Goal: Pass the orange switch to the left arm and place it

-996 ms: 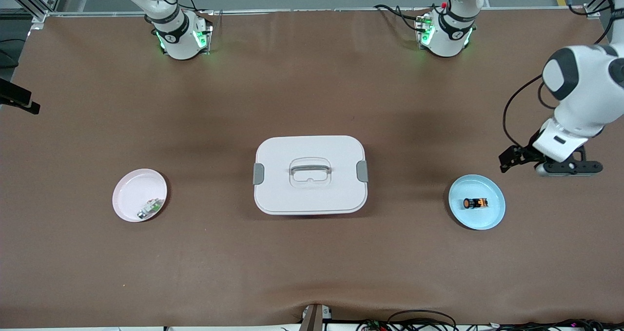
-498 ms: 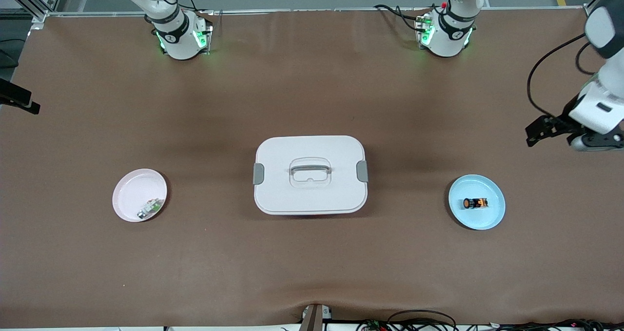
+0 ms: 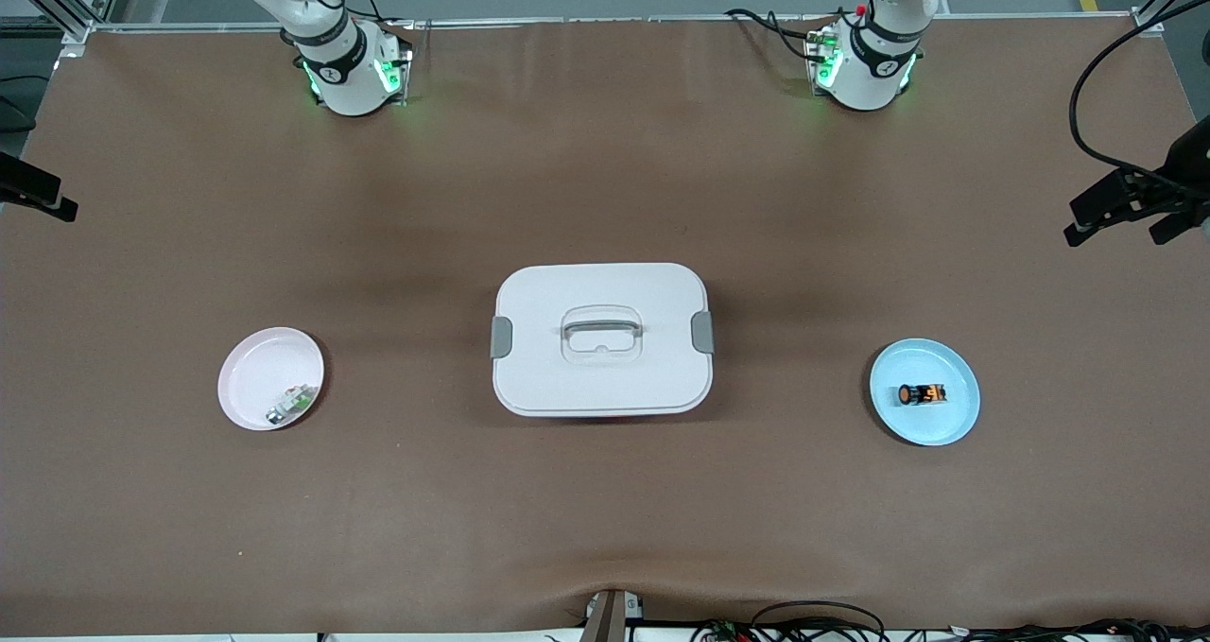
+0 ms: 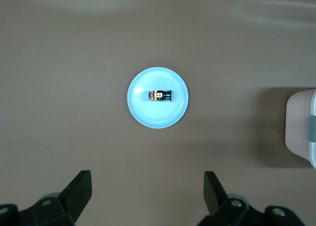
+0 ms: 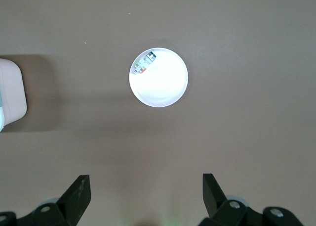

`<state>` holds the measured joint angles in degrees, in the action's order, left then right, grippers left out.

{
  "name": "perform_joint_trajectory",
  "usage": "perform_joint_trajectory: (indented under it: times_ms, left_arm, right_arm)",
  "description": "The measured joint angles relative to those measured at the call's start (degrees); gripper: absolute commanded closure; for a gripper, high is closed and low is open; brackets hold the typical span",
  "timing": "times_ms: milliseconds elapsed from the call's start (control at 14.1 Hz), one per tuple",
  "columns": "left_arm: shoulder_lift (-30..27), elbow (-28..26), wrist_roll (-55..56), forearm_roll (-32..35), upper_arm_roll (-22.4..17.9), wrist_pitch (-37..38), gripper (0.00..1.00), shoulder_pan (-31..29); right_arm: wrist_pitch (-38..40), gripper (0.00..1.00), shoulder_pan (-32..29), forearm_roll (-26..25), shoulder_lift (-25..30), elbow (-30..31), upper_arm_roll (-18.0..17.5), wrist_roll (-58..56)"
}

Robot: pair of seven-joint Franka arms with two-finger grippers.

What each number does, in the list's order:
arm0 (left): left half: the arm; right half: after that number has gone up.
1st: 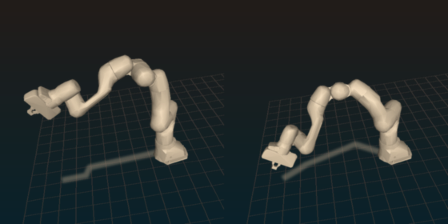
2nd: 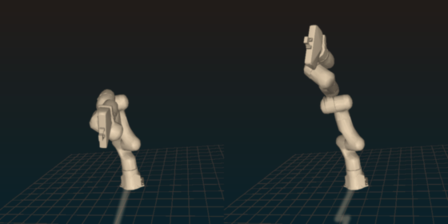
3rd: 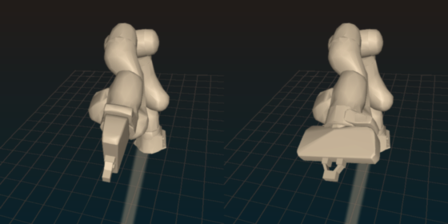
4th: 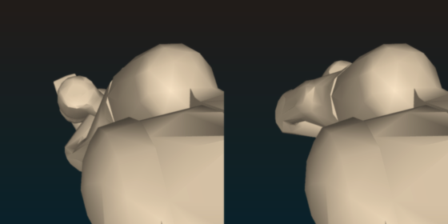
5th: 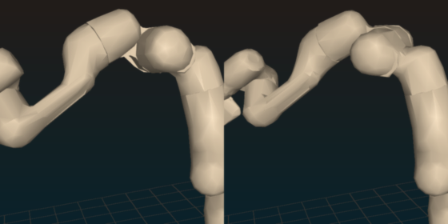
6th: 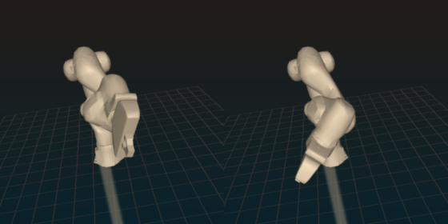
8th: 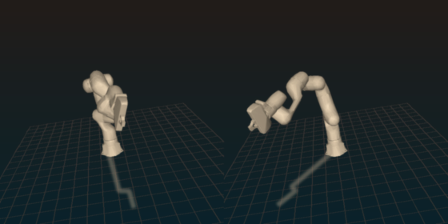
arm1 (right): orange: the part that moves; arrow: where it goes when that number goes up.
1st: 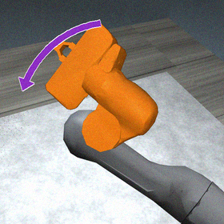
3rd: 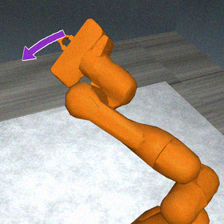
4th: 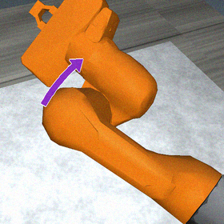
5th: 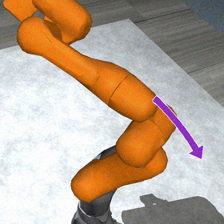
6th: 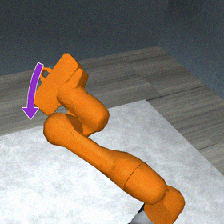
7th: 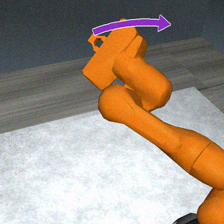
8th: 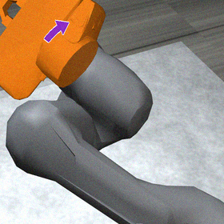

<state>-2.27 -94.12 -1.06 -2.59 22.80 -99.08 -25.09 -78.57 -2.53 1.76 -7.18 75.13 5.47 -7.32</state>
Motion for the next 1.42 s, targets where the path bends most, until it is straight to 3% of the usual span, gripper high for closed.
perform_joint_trajectory:
  times_ms: [854, 925, 1210, 1423]
  left_arm:
    - [1.2, 0.2, 0.1, -0.1, -0.5, 0.2, 0.00, 0.9]
    - [1.2, 0.2, 0.1, -0.1, -2.4, 0.3, 0.00, 3.1]
    - [1.3, 0.2, 0.2, -0.1, -18.1, 0.4, 0.00, 18.7]
    - [1.3, 0.2, 0.2, -0.1, -23.0, 0.4, 0.00, 23.8]
  right_arm:
    - [-0.1, 0.00, 0.0, 0.0, 0.0, 0.0, 0.2, 0.0]
    - [-0.1, 0.00, 0.0, 0.0, 0.0, 0.0, 0.2, 0.0]
    - [-0.1, 0.00, 0.0, 0.0, 0.0, 0.0, 0.2, 0.0]
    - [-0.2, 0.00, 0.0, 0.0, 0.0, 0.0, 0.2, 0.0]
